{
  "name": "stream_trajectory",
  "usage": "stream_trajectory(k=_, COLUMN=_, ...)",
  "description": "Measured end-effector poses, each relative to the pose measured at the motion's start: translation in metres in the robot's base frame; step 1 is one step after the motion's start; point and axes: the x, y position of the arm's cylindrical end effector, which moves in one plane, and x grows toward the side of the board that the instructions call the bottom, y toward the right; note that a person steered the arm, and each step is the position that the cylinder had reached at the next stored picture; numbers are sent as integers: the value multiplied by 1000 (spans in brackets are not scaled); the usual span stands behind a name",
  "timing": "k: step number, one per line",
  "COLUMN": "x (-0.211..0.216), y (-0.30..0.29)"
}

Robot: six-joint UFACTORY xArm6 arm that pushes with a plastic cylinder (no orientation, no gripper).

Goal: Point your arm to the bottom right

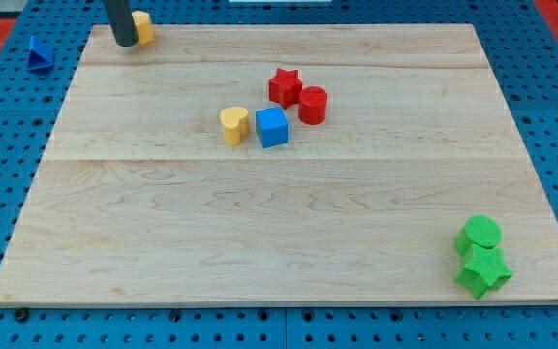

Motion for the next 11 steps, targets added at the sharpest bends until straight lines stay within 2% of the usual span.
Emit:
stream_trajectory(k=5, x=5, y=5)
stream_trajectory(k=6, x=27, y=34)
stream_trajectory(k=7, x=73, y=108)
stream_trajectory(k=8, x=125, y=129)
stream_trajectory(k=9, x=155, y=84)
stream_trajectory(k=10, x=234, y=126)
stream_trajectory(k=11, x=267, y=266)
